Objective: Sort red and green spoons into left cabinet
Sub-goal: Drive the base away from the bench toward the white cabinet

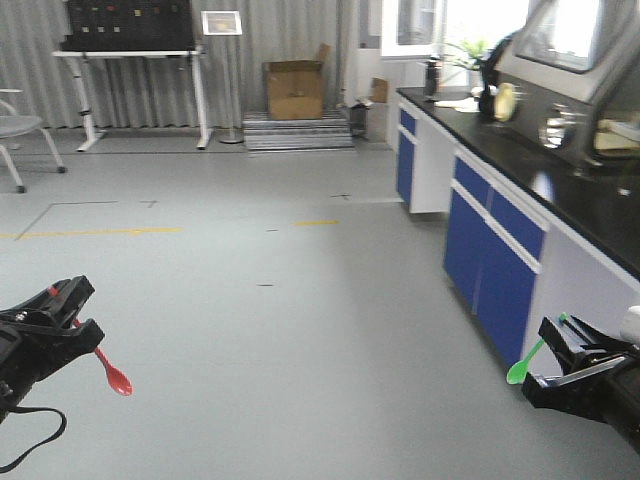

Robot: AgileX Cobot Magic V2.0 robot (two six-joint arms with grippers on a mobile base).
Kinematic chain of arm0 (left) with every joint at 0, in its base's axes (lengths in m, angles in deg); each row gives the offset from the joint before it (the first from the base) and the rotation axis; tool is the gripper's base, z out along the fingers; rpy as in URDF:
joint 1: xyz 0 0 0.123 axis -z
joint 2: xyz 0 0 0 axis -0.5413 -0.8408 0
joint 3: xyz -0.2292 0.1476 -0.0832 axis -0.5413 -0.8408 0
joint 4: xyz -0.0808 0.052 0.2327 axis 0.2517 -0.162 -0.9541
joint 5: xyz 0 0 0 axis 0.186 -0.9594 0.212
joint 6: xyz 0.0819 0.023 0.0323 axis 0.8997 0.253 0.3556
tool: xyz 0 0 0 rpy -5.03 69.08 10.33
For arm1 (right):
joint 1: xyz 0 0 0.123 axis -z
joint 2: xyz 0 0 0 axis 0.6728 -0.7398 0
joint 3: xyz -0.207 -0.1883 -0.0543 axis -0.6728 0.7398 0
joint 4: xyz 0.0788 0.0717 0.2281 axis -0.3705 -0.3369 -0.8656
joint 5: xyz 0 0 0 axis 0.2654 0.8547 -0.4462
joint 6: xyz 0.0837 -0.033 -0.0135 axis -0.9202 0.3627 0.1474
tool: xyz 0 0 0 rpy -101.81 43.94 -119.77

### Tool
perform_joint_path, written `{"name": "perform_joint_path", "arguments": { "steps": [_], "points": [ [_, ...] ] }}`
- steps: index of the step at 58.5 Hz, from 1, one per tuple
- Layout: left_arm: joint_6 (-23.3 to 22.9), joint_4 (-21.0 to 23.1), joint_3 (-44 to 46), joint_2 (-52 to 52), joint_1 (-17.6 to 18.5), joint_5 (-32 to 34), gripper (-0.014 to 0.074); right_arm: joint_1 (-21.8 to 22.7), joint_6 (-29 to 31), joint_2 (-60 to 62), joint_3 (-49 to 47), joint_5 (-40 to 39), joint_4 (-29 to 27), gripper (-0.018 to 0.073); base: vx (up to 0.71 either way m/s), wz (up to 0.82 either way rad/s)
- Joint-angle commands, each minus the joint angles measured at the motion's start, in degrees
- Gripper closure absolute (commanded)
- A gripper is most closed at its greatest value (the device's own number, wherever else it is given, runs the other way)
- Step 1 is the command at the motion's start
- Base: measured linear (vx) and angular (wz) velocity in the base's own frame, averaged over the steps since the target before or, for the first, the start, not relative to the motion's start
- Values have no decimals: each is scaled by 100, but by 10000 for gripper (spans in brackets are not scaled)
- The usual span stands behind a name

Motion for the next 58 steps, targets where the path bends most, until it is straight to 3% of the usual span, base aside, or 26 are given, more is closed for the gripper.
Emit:
{"name": "perform_joint_path", "arguments": {
  "steps": [1, 58],
  "points": [
    [12, 45, 148, 199, 9, 462, 600, 23, 42, 168, -146, -455, -22, 565, 29, 41],
    [12, 45, 148, 199, 9, 462, 600, 23, 42, 168, -146, -455, -22, 565, 42, 17]
  ]
}}
